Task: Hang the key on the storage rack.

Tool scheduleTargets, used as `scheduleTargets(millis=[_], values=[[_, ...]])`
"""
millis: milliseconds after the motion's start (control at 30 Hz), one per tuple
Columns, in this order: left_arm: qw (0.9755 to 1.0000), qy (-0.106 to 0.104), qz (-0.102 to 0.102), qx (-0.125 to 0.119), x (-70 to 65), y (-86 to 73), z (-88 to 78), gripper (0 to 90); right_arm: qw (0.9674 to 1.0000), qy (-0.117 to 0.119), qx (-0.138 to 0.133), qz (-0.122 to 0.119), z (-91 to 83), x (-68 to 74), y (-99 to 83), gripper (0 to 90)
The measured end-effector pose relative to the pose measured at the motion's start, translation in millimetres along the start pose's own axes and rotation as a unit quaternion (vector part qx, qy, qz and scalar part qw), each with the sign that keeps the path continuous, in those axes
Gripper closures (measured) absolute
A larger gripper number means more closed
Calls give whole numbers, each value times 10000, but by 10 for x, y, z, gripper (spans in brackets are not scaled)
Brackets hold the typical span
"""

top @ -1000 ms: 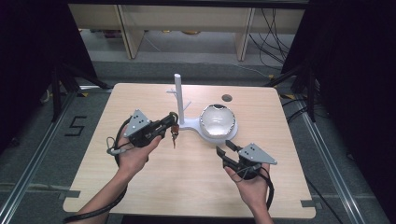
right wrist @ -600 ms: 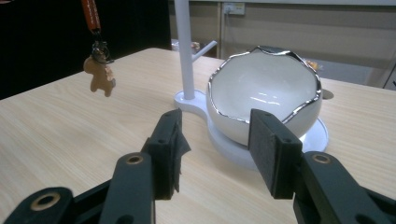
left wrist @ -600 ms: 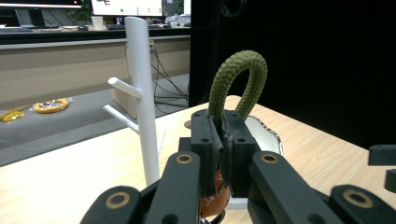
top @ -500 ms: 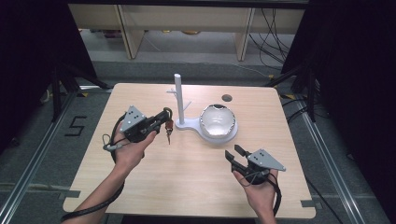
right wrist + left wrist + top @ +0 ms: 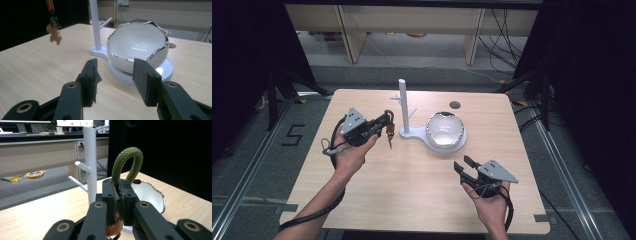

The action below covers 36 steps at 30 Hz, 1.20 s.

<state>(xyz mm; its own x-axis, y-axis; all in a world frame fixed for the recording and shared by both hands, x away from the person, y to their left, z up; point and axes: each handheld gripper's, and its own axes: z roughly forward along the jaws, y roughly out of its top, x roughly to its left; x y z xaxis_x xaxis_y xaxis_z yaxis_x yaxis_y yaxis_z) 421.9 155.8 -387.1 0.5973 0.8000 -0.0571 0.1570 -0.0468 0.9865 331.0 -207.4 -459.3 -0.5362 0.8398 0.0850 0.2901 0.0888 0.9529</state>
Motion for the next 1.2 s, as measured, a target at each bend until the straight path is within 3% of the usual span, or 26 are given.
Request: scheduleTargets(millis=[33, 167, 200, 233, 500, 600, 633, 667, 733, 833, 1200], values=[[10000, 14, -1, 9, 16, 0, 9, 841, 9999, -54, -52, -107, 1, -16, -1, 558], [10000, 72, -27, 43, 69, -2, 49, 842, 9999, 12, -14, -107, 0, -25, -8, 558], [9999, 81, -53, 47, 76, -3, 59, 842, 9999, -62, 26, -125, -9, -26, -7, 558], [9999, 88, -21, 71, 91, 0, 69, 841, 10000, -29, 75, -6, -11, -17, -9, 558], [9997, 179, -54, 161, 180, 43, 174, 841, 10000, -42, 47, 39, -10, -24, -23, 558], [9996, 212, -63, 196, 213, 56, 214, 841, 9999, -66, 37, -106, -8, -42, -29, 558], [9995, 222, -56, 209, 222, 60, 226, 841, 9999, -75, 37, -60, -6, -37, -32, 558], [9995, 221, -67, 214, 228, 63, 238, 841, 9997, -77, 111, 187, -18, -4, -33, 558], [9994, 240, -74, 232, 239, 69, 260, 841, 9999, -83, 62, 16, -11, -26, -30, 558], [9993, 262, -76, 244, 251, 72, 287, 841, 10000, 8, 22, 62, -3, -28, -27, 558], [9992, 291, -76, 273, 274, 98, 354, 841, 10000, -15, 17, -17, 1, -33, -28, 558]])
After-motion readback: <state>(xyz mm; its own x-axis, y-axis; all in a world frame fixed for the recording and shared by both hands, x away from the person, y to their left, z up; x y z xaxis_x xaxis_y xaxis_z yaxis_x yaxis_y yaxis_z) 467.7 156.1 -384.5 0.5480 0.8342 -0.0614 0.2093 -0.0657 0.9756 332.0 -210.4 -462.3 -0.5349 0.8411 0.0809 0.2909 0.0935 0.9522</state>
